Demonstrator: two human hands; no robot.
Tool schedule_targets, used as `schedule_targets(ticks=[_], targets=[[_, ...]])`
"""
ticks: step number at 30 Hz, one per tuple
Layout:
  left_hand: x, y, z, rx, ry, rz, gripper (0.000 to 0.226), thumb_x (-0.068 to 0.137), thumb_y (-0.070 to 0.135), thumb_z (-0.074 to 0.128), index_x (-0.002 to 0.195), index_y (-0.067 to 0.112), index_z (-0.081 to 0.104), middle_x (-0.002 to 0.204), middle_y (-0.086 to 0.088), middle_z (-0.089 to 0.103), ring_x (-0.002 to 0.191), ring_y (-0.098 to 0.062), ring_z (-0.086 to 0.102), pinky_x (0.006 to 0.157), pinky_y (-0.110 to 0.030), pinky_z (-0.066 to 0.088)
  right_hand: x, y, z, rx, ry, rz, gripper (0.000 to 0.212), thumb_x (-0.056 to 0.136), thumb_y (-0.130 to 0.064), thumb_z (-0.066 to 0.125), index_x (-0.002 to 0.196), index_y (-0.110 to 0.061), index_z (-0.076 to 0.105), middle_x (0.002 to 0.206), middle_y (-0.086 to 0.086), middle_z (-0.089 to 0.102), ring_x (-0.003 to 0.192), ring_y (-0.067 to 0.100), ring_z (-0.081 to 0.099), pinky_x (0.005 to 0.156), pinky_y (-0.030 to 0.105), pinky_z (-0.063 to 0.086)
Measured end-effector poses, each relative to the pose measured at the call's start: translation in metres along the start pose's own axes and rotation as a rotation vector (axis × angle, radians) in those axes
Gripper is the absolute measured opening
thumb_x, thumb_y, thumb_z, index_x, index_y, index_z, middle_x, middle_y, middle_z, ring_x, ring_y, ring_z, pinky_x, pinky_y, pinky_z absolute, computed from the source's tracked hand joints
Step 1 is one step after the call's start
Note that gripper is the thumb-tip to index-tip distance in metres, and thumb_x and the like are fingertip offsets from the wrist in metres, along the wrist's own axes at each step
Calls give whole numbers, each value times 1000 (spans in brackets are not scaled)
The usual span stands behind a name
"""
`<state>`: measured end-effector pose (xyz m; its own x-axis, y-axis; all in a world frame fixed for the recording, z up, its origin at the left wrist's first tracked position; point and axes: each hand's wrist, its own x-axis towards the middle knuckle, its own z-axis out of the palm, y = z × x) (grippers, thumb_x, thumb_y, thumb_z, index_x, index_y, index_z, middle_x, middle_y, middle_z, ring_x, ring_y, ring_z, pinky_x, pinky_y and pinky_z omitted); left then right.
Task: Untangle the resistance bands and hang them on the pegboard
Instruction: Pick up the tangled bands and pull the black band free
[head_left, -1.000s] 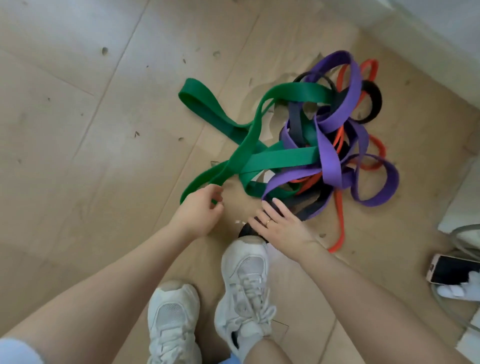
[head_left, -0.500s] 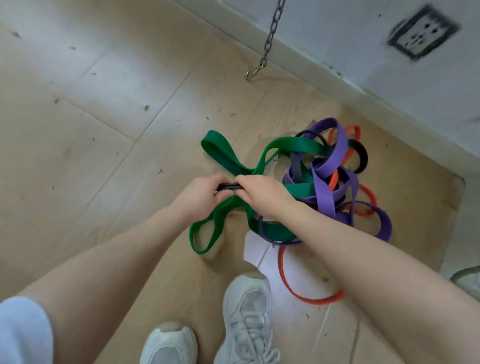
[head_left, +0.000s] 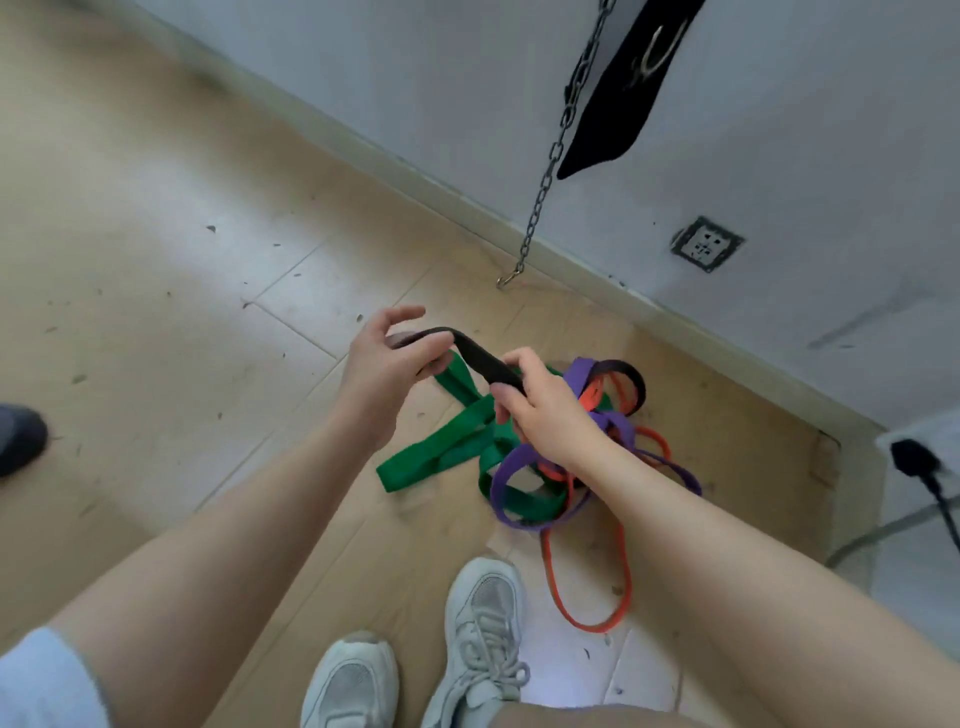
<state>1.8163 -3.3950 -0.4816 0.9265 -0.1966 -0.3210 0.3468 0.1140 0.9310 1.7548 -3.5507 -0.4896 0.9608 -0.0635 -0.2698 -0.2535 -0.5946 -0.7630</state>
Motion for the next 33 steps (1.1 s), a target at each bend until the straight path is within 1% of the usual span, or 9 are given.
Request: schedule_targets(ticks=[3, 5, 10, 17, 20, 22, 25, 30, 33], targets=[[-55, 34, 12, -381, -125, -79, 30, 96, 34, 43, 118, 14, 41, 114, -7, 59, 114, -20, 56, 100, -33, 42, -30, -58, -10, 368, 41, -50, 11, 97, -14, 43, 108, -10, 43, 67, 4, 55, 42, 11, 40, 41, 23, 32], [-90, 48, 15, -189, -215, -111, 36, 95, 41, 40, 119, 15, 44, 112, 1, 60, 115, -15, 54, 108, -36, 36, -48, -90, -20, 547, 67, -90, 4, 98, -11, 41, 100, -13, 43, 66, 5, 53, 36, 10, 37, 37, 21, 29], [-162, 69, 19, 291, -437, 83, 32, 94, 13, 53, 125, 11, 47, 105, -5, 69, 88, -1, 67, 74, -8, 48, -87, -159, -59, 1100, 172, -67, 13, 100, -12, 36, 88, -11, 41, 68, 5, 47, 32, 5, 36, 33, 16, 27], [-205, 83, 32, 482, 20, 543, 11, 88, 22, 60, 89, 31, 53, 87, 13, 51, 84, -2, 53, 71, -10, 42, -119, -216, -63, 1587, 51, -23, 22, 101, -16, 37, 80, -10, 41, 65, 2, 43, 31, 6, 39, 33, 13, 30], [-212, 91, 39, 443, -17, 551, 9, 95, 18, 47, 94, 17, 56, 89, 8, 62, 84, -8, 60, 72, -15, 47, -129, -225, -65, 1671, 72, -62, 24, 101, -19, 38, 81, -8, 46, 68, 4, 48, 43, 11, 49, 40, 18, 41], [-216, 98, 43, 406, 3, 528, 20, 97, 14, 38, 87, 11, 55, 78, -1, 64, 73, -14, 61, 68, -25, 48, -135, -223, -75, 1541, 121, -109, 29, 101, -27, 37, 91, -4, 51, 79, 9, 56, 68, 18, 56, 66, 25, 49], [-214, 115, 41, 218, 60, 444, 24, 97, 12, 36, 78, 11, 51, 67, -6, 58, 63, -19, 58, 60, -28, 48, -141, -192, -80, 715, 209, -71, 58, 96, -54, 28, 123, -9, 50, 109, 7, 63, 106, 21, 55, 100, 34, 36], [-200, 156, 39, -57, 35, 310, 22, 97, 6, 36, 79, 7, 48, 69, -10, 55, 62, -22, 54, 66, -33, 49, -162, -112, -45, 160, -318, -97, 53, 91, -43, 52, 140, -29, 36, 131, -15, 48, 121, 7, 48, 107, 33, 35], [-190, 182, 41, -174, -7, 181, 21, 99, 8, 35, 82, 7, 47, 73, -7, 55, 63, -18, 56, 69, -31, 50, -159, -101, -21, 178, -289, -115, 71, 88, -17, 61, 145, -33, 21, 137, -6, 44, 127, 13, 44, 107, 31, 37]])
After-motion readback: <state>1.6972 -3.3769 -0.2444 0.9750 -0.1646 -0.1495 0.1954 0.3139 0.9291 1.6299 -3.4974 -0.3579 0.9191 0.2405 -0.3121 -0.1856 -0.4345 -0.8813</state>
